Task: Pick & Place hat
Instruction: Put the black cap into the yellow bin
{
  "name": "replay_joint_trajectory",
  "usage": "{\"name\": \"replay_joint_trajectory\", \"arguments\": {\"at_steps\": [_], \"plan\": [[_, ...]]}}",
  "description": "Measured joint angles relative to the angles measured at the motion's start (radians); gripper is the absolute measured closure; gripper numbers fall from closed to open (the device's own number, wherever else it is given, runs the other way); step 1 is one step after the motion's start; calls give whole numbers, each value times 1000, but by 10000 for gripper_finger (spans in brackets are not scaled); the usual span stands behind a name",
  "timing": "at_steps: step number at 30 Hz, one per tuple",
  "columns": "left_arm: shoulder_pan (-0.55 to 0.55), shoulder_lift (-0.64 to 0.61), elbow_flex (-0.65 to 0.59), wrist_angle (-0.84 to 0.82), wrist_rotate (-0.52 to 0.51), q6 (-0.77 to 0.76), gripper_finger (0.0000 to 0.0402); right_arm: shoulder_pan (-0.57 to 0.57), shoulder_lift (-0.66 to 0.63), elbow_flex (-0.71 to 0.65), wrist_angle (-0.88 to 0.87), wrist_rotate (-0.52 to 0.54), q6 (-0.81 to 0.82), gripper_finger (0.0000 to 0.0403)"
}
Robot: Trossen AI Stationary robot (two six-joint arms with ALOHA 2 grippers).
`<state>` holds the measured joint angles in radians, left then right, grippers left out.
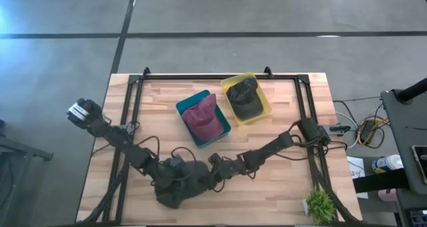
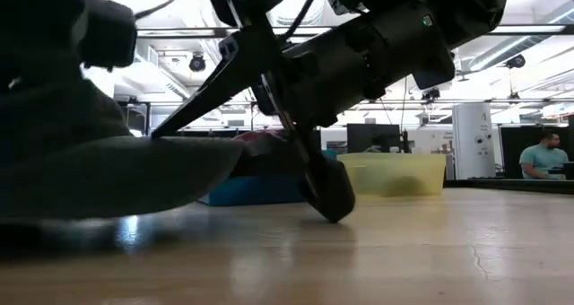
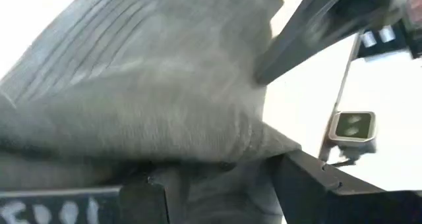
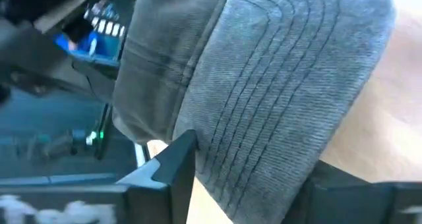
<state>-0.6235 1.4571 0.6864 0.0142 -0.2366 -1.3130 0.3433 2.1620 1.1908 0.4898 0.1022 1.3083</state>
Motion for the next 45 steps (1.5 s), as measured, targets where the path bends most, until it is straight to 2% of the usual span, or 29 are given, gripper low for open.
{"name": "replay_joint_trajectory", "arguments": {"at_steps": [6, 9, 11, 15, 17, 21, 24, 27, 29, 34, 37, 41, 45], "plan": [[6, -38, 90, -63, 3, 34, 216, -1, -79, -4, -20, -27, -187, 323], [-3, -81, 169, -184, 26, 33, 216, 1, -169, -2, -140, 4, -348, 371], [-17, -119, 239, -287, 18, 31, 216, 6, -235, -5, -263, 64, -493, 386], [-51, -182, 380, -474, 22, 33, 216, 24, -402, 5, -550, 237, -808, 388], [-73, -210, 449, -535, -8, 34, 216, 46, -477, 30, -710, 336, -981, 388], [-120, -245, 571, -670, -221, 40, 216, 127, -565, 107, -976, 553, -1349, 389], [-142, -254, 640, -725, -386, 56, 216, 225, -586, 177, -1104, 764, -1607, 389], [-143, -253, 671, -727, -471, 90, 216, 319, -576, 199, -1172, 969, -1858, 389], [-131, -243, 673, -724, -497, 108, 216, 374, -573, 189, -1205, 1023, -1979, 389], [-76, -180, 649, -721, -506, 117, 216, 478, -574, 114, -1228, 1022, -2056, 389], [-27, -117, 641, -702, -471, 120, 216, 514, -557, 65, -1227, 988, -2076, 389], [37, 2, 634, -584, -344, 185, 216, 528, -494, 28, -1223, 886, -2079, 389], [88, 140, 633, -361, -197, 301, 216, 530, -415, 29, -1195, 865, -2079, 390]]}}
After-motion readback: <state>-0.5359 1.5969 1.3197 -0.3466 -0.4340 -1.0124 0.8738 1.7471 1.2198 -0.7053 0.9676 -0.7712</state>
